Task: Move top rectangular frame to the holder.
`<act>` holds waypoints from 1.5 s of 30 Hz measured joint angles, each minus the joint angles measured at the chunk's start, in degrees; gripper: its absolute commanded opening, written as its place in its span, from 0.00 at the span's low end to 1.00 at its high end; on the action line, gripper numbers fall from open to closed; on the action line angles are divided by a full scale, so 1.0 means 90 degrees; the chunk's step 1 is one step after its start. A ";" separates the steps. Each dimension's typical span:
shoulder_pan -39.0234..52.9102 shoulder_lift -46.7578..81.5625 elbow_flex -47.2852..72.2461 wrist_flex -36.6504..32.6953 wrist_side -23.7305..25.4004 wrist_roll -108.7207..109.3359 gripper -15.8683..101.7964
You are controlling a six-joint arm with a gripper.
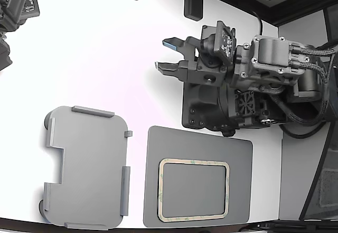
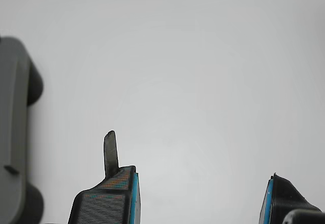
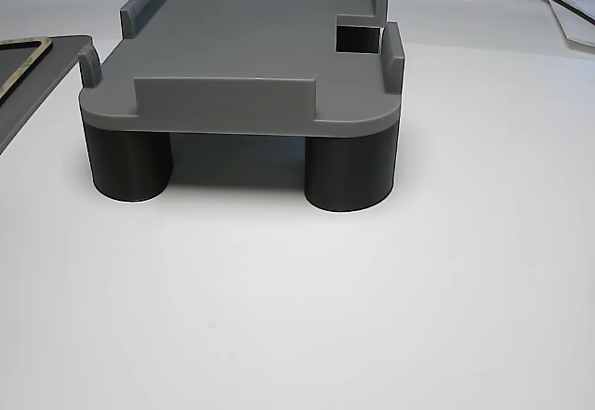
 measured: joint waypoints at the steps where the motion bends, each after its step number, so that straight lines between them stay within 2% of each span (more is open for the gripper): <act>1: 0.0000 0.0000 0.0010 -0.0010 0.0000 -0.0010 0.98; 4: 0.0127 0.0000 0.0234 -0.0596 0.0322 -0.0420 0.98; 8: 0.0137 0.0000 0.0234 -0.1494 0.0303 -0.0459 0.98; 12: 0.0215 -0.0234 0.0088 -0.1602 0.0303 -0.0410 0.98; 21: 0.1436 -0.1777 -0.1719 0.0029 0.0869 0.0166 0.98; 26: 0.2441 -0.2676 -0.2549 0.0938 0.1006 0.1279 0.98; 32: 0.3896 -0.3779 -0.3369 0.2070 0.1543 0.2930 0.98; 35: 0.4434 -0.4277 -0.3789 0.2656 0.1270 0.3584 0.98; 39: 0.4619 -0.5098 -0.4355 0.3242 0.0400 0.4092 0.98; 45: 0.5039 -0.5957 -0.4805 0.3623 -0.0361 0.4863 0.98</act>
